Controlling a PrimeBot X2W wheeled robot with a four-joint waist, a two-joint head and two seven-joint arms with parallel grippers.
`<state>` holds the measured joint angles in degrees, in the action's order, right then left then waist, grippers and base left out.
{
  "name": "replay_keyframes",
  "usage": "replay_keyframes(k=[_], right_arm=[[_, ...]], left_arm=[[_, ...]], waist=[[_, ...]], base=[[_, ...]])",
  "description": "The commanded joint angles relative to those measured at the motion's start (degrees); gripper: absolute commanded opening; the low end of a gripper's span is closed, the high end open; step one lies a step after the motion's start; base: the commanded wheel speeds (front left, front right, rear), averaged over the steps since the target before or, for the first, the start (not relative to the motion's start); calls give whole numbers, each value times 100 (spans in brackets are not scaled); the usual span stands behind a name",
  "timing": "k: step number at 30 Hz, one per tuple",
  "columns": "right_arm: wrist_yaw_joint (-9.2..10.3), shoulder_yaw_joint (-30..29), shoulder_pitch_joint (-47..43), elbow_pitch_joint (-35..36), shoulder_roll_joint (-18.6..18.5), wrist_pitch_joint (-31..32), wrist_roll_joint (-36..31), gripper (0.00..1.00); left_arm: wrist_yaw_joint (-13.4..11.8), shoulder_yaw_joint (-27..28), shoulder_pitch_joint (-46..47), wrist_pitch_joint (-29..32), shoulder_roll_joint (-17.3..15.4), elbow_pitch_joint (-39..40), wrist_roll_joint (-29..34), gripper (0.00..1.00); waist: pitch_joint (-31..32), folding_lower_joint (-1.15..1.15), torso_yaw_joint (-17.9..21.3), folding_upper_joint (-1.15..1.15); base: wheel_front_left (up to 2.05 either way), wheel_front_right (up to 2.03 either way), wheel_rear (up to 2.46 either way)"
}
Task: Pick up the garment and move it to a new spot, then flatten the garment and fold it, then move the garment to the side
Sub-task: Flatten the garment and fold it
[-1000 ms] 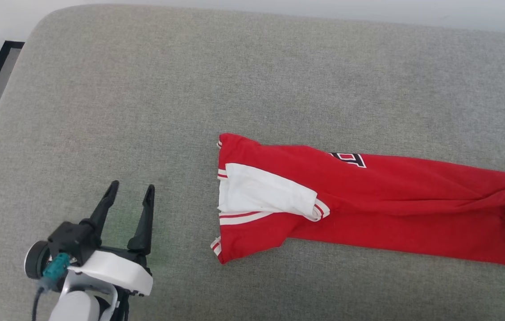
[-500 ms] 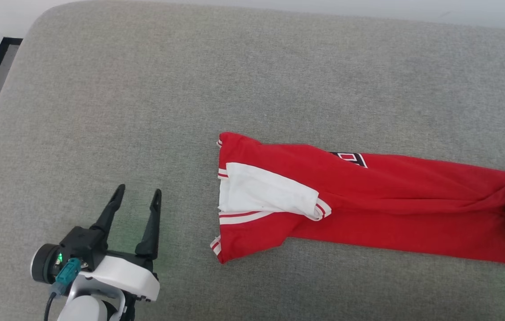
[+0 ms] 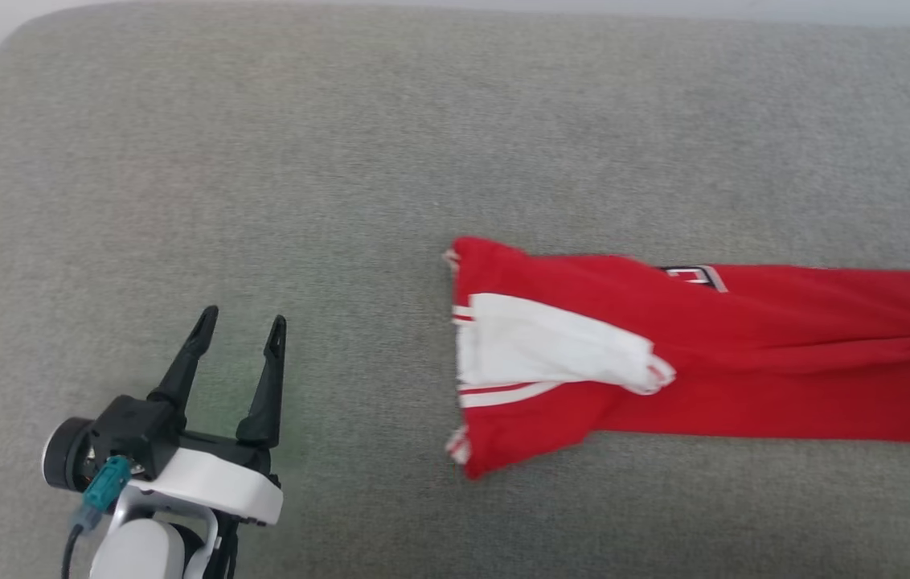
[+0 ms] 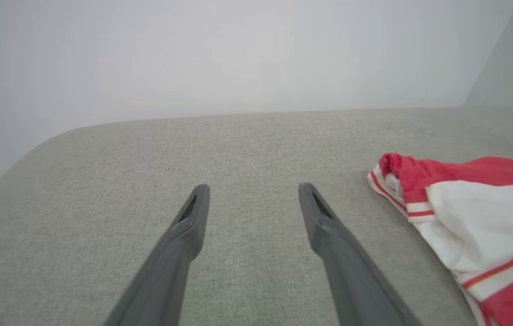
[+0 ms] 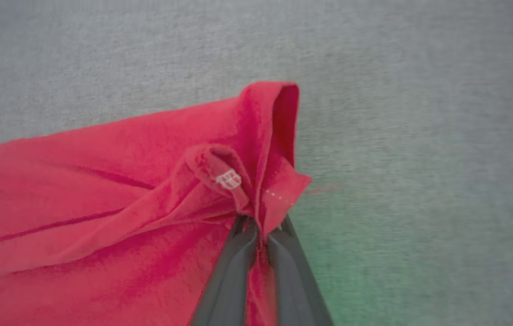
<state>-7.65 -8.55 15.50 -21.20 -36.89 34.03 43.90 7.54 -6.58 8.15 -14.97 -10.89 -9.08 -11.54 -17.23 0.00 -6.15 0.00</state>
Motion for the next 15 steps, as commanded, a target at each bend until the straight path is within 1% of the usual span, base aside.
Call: replay_keyframes(k=[1,7,11,12,14,15], right_arm=[[30,-93,-69,-15,-65,-35,5,0],[29,-609,-26,-138,-352,-53,-99,0],[29,-1026,-33,-339,-459,-107,-45,0],[29,-1026,-33,-339,-459,-107,-45,0],[28,-1296,-38,-476,-499,-158,-73,0],[28,-1296,-38,-476,-499,-158,-73,0]], left_arm=[[-15,12,96,-29,-20,48,-55,100],[-15,-41,140,-29,-127,112,-70,100],[-15,-93,194,-29,-136,113,-92,100],[-15,-93,194,-29,-136,113,-92,100],[-15,-125,199,-29,-137,111,-126,100],[-15,-125,199,-29,-137,111,-126,100]], waist=[[-35,0,78,0],[-116,0,263,0],[-129,0,302,0],[-129,0,302,0],[-122,0,323,0],[-122,0,323,0]], base=[[0,0,0],[0,0,0],[0,0,0],[0,0,0],[0,0,0],[0,0,0]])
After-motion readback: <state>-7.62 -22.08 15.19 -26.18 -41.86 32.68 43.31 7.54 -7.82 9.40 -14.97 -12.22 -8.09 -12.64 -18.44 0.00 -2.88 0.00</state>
